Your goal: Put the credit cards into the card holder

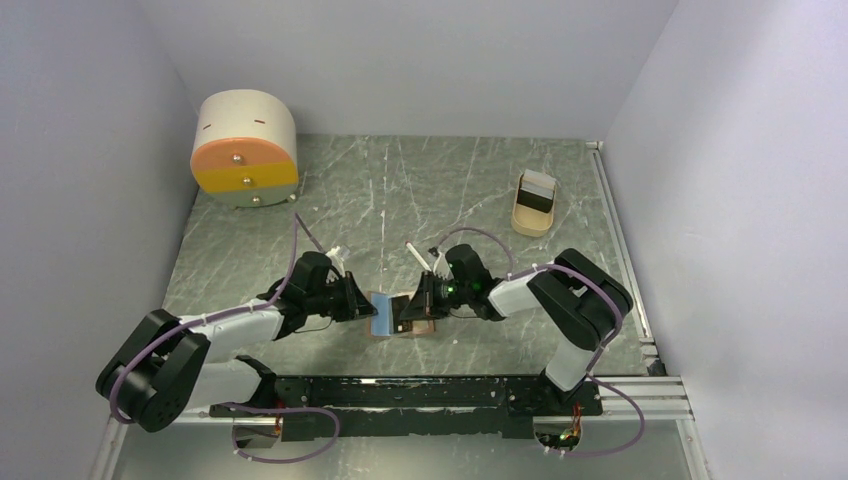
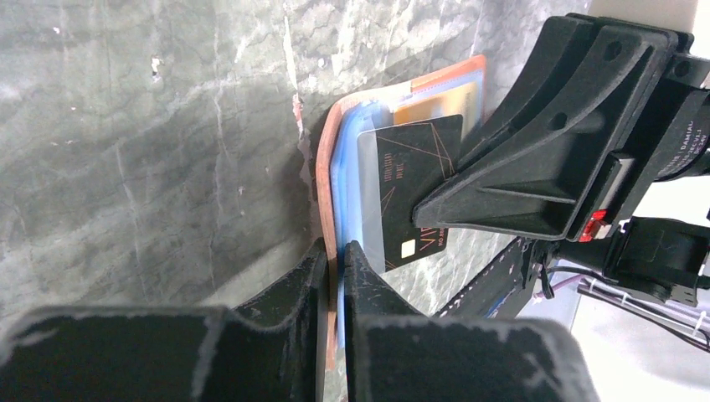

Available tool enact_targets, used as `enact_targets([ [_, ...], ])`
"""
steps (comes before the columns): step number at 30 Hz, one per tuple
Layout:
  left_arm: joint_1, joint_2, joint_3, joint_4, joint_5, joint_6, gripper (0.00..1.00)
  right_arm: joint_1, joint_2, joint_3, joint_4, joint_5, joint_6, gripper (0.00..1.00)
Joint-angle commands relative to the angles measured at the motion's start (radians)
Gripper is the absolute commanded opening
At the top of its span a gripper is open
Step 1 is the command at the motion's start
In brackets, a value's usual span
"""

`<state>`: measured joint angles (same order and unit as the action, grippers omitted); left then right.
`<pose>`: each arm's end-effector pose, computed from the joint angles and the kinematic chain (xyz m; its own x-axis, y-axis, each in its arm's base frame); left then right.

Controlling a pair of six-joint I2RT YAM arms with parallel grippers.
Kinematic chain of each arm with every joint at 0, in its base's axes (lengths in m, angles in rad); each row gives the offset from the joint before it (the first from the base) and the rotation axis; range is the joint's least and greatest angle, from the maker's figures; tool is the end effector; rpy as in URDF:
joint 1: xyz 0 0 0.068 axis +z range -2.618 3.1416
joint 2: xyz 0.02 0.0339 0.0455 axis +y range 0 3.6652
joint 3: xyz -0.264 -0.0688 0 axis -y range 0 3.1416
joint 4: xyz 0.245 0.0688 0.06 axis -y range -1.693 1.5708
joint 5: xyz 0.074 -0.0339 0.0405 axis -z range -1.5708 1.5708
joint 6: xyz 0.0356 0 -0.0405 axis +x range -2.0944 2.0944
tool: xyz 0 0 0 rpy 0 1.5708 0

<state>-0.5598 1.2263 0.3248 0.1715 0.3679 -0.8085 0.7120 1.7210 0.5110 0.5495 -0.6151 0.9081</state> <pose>0.1710 -0.1223 0.1356 -0.9128 -0.2244 -0.3411 0.0903 0.7039 -0.7046 0.2012 0.2008 0.1032 -0.9784 0.0061 -0.2068 -0.1744 0.5132 0.8403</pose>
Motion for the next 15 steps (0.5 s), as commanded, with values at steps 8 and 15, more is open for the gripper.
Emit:
enact_targets([
  [8, 0.003, 0.021, -0.021, 0.128, 0.087, -0.024, 0.13, 0.012, -0.087, 0.079, -0.341, 0.195, -0.158, 0.36],
  [15, 0.004, 0.021, -0.031, 0.128, 0.076, -0.028, 0.13, 0.012, -0.141, 0.086, -0.438, 0.287, -0.191, 0.4],
])
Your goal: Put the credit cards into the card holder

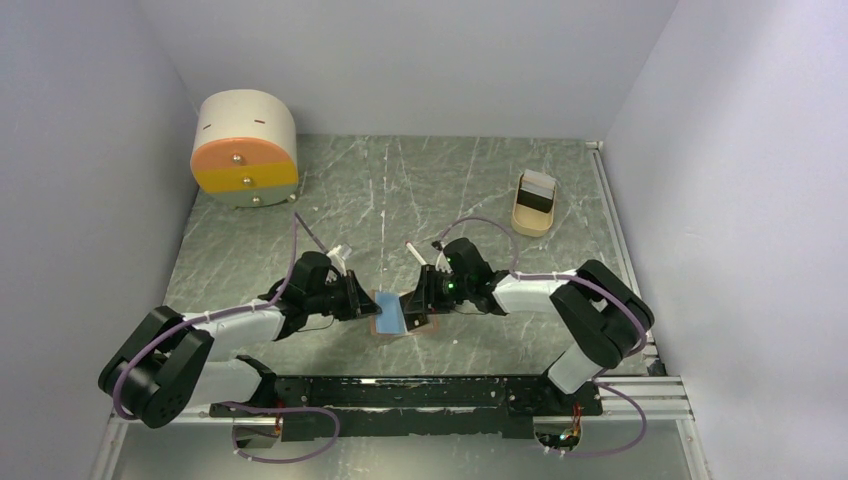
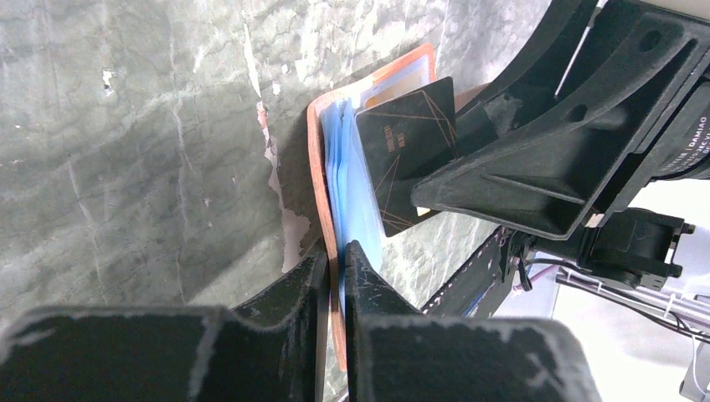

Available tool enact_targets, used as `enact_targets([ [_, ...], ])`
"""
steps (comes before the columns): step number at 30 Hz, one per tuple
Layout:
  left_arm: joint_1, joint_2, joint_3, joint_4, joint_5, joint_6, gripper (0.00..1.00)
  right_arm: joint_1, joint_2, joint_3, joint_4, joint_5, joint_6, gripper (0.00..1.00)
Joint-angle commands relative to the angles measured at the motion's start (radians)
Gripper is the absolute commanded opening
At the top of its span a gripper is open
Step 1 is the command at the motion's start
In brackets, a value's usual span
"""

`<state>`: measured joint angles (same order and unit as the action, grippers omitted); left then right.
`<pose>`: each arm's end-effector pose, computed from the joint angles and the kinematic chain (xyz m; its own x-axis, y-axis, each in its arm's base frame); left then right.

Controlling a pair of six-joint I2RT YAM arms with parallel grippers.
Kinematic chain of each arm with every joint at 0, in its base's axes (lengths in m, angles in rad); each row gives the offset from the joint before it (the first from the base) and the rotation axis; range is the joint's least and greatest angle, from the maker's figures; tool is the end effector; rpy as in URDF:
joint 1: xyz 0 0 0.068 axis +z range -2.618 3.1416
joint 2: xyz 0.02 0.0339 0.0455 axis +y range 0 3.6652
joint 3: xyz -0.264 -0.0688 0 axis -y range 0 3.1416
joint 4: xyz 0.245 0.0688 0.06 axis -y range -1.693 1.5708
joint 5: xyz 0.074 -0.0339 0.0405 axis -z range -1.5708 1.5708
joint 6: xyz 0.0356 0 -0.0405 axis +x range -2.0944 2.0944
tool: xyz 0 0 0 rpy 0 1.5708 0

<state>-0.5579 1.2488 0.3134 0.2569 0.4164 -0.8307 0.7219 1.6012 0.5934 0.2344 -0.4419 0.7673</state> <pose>0.1732 -0.1250 0.1355 -0.9138 -0.2257 -0.3375 0.1135 0.6562 -0.7460 0.2042 0.2001 0.1280 -0.9515 -0.0017 -0.3076 -0.2313 0.6633 0.7118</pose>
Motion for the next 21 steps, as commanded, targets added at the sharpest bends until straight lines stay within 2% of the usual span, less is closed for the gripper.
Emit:
enact_targets([
  [1, 0.001, 0.003, -0.022, 0.052, 0.03, -0.008, 0.13, 0.003, -0.024, 0.003, -0.125, 0.115, -0.052, 0.4],
  [6, 0.0, 0.028, -0.026, 0.081, 0.043, -0.015, 0.13, 0.007, -0.019, -0.019, -0.076, 0.086, -0.026, 0.38],
  [10, 0.001, 0.029, -0.025, 0.051, 0.019, -0.003, 0.13, 0.007, -0.01, -0.048, -0.009, 0.057, 0.005, 0.27],
  [13, 0.0, 0.031, -0.018, 0.021, 0.007, 0.028, 0.15, 0.008, -0.006, -0.06, 0.026, 0.046, 0.019, 0.23],
  [15, 0.0, 0.026, -0.013, -0.002, -0.005, 0.042, 0.19, 0.006, -0.007, -0.063, 0.035, 0.032, 0.019, 0.24],
  [17, 0.001, 0.016, -0.012, -0.019, -0.012, 0.05, 0.23, 0.006, -0.02, -0.065, 0.027, 0.035, 0.014, 0.3],
  [21, 0.0, -0.01, -0.015, -0.022, -0.013, 0.05, 0.25, -0.005, -0.06, -0.074, 0.007, 0.056, 0.006, 0.35],
])
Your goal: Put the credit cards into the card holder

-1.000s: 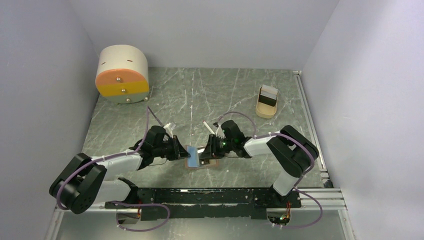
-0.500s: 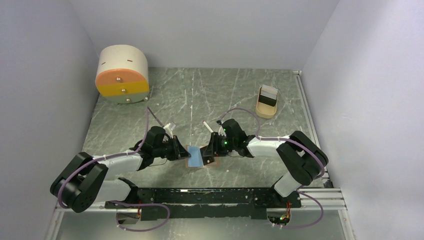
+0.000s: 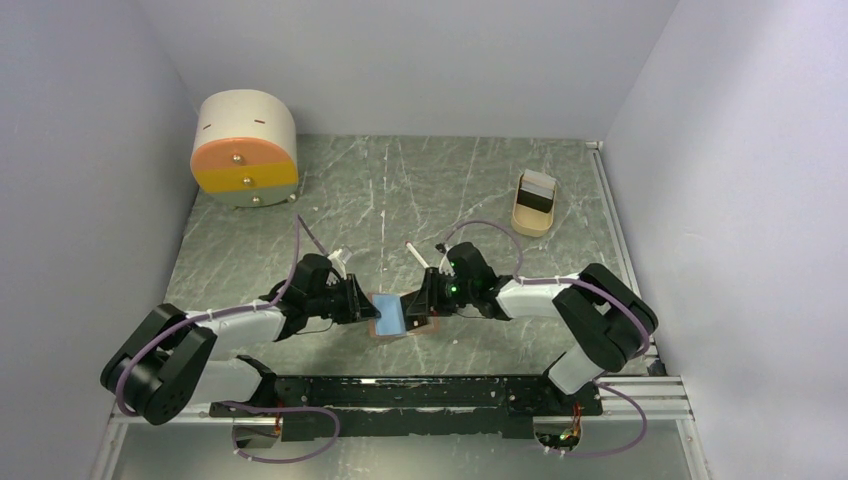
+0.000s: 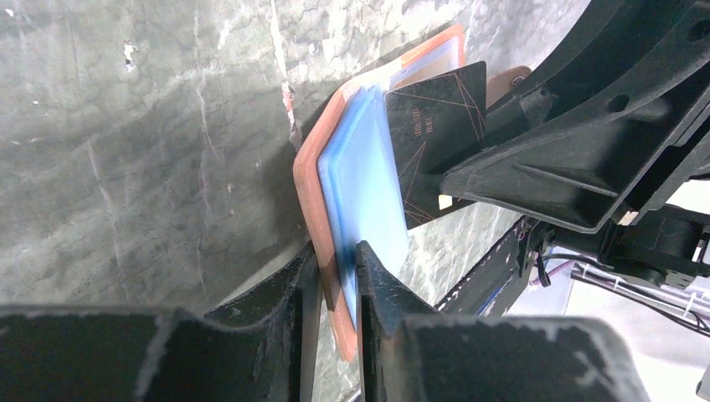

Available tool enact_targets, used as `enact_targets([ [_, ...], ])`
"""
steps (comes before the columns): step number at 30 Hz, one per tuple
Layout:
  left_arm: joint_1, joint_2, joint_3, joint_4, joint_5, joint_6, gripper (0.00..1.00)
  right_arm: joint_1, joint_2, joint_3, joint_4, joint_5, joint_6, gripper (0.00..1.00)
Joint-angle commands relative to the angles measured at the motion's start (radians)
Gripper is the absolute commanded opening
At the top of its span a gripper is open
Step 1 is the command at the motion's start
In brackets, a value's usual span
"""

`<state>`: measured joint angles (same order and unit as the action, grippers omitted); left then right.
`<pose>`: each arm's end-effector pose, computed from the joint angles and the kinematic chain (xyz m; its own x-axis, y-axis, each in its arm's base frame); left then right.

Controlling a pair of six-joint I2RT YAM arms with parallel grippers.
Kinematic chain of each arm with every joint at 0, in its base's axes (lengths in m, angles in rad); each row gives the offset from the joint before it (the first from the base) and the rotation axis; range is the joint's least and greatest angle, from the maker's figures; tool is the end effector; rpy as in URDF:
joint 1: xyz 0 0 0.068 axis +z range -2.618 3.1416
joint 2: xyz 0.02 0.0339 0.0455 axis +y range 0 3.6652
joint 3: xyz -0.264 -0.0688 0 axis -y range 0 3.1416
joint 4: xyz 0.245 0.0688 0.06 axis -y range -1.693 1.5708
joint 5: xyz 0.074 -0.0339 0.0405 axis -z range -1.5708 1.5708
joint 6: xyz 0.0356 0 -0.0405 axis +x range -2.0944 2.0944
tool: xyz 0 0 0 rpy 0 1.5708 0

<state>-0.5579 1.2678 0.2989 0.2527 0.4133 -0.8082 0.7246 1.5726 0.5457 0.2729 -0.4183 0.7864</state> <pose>0.1704 -0.1232 0.1275 -0.9211 -0.2057 -0.3304 0.1098 0.6772 -0.7275 0.1973 0.1939 0.1260 -0.9477 0.0248 -0.3181 -0.2217 0.6658 0.7124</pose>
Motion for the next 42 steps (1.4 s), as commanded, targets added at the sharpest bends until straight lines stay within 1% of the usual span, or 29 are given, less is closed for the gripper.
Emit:
enact_targets([
  [1, 0.0, -0.034, -0.002, -0.016, -0.007, 0.024, 0.25, -0.01, -0.036, -0.027, -0.032, 0.032, -0.016, 0.35],
  [3, 0.0, -0.042, -0.006, -0.011, -0.008, 0.02, 0.24, -0.012, -0.038, -0.027, -0.033, 0.028, -0.016, 0.33],
  [8, 0.001, -0.032, -0.007, -0.009, -0.006, 0.022, 0.19, -0.013, -0.039, -0.042, -0.009, 0.022, -0.002, 0.24],
  [14, 0.0, -0.037, -0.01, -0.024, -0.02, 0.031, 0.19, -0.02, -0.054, -0.055, 0.014, 0.013, 0.006, 0.1],
  [16, 0.0, -0.044, -0.008, -0.036, -0.031, 0.036, 0.21, -0.021, -0.064, -0.063, 0.037, 0.005, 0.014, 0.07],
  [19, 0.0, -0.049, -0.004, -0.058, -0.047, 0.045, 0.24, -0.022, -0.079, -0.081, 0.1, -0.007, 0.04, 0.06],
  [24, 0.0, -0.056, -0.007, -0.06, -0.051, 0.046, 0.25, -0.022, -0.059, -0.089, 0.171, -0.016, 0.067, 0.06],
  [27, 0.0, -0.051, -0.007, -0.054, -0.05, 0.046, 0.22, -0.022, -0.025, -0.091, 0.233, -0.04, 0.088, 0.06],
  [31, 0.001, -0.04, -0.01, -0.046, -0.047, 0.044, 0.21, -0.022, 0.016, -0.099, 0.302, -0.063, 0.113, 0.06],
  [42, 0.0, -0.03, -0.008, -0.037, -0.04, 0.044, 0.17, -0.021, 0.086, -0.115, 0.373, -0.086, 0.119, 0.07],
])
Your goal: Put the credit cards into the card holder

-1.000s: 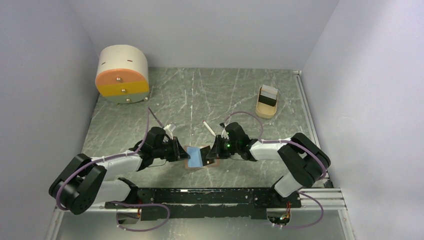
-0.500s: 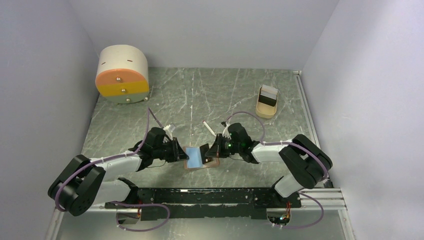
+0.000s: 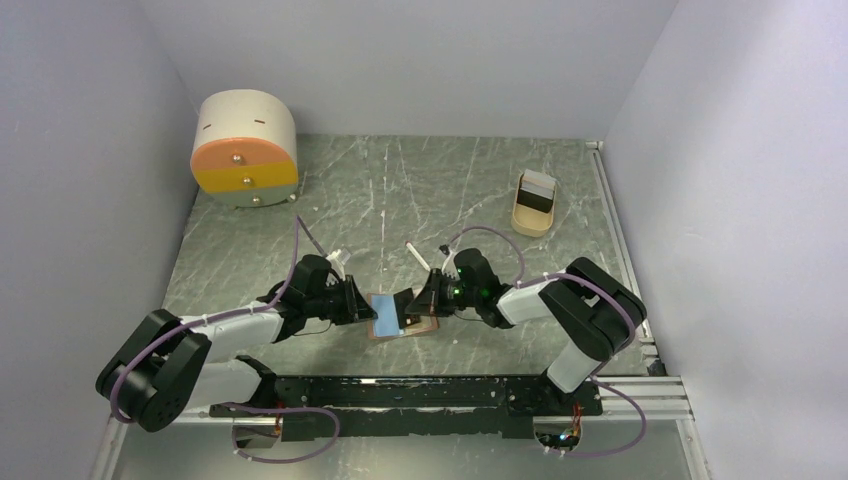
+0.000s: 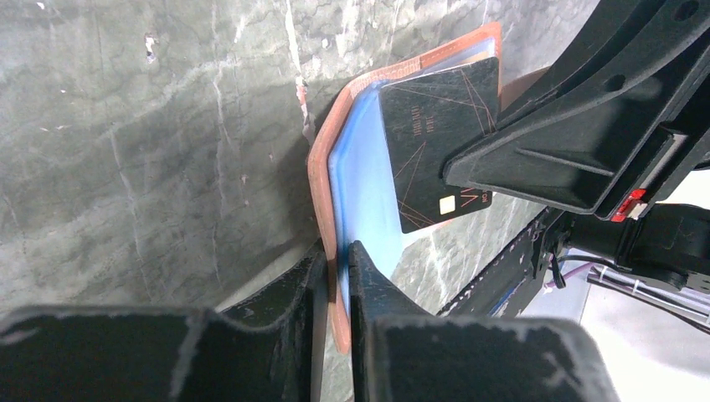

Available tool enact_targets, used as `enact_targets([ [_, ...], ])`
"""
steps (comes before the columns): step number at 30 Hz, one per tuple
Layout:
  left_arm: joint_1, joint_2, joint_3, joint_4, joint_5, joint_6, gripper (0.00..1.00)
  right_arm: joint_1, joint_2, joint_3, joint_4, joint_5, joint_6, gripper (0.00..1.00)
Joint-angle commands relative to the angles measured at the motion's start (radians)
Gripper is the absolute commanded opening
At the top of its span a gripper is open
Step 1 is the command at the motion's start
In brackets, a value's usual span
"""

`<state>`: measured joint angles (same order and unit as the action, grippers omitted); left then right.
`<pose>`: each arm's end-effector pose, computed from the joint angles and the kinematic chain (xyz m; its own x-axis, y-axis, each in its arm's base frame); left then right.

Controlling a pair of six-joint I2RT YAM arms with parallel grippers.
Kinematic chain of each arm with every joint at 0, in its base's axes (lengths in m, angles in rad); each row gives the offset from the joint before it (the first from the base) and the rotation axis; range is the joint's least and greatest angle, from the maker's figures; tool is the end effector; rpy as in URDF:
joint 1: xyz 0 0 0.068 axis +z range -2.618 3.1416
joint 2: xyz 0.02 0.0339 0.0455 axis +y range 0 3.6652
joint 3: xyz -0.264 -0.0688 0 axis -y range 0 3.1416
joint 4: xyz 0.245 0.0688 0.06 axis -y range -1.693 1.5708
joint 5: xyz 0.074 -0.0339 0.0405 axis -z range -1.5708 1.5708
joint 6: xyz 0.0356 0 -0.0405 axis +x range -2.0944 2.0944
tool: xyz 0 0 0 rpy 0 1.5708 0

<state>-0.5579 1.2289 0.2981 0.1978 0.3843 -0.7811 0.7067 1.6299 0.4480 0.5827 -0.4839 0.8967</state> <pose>0.1672 -0.1201 0.1299 -0.9151 -0.1983 -0.3511 0.1167 0.7032 -0.7014 0.1955 0.1887 0.1136 -0.9451 0.1025 -0.3105 -0.2060 0.5506 0.8089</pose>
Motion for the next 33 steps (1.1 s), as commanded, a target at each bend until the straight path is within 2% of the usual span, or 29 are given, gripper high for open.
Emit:
enact_targets([
  [1, 0.0, 0.012, -0.006, 0.018, -0.011, 0.017, 0.17, -0.002, 0.032, -0.023, 0.075, -0.025, 0.015, 0.07],
  [15, 0.001, 0.031, -0.003, 0.032, -0.009, 0.01, 0.14, -0.002, 0.094, -0.093, 0.284, -0.061, 0.141, 0.09],
  [33, 0.001, 0.043, -0.032, 0.093, 0.023, -0.021, 0.13, -0.001, 0.158, -0.096, 0.423, -0.048, 0.215, 0.09],
])
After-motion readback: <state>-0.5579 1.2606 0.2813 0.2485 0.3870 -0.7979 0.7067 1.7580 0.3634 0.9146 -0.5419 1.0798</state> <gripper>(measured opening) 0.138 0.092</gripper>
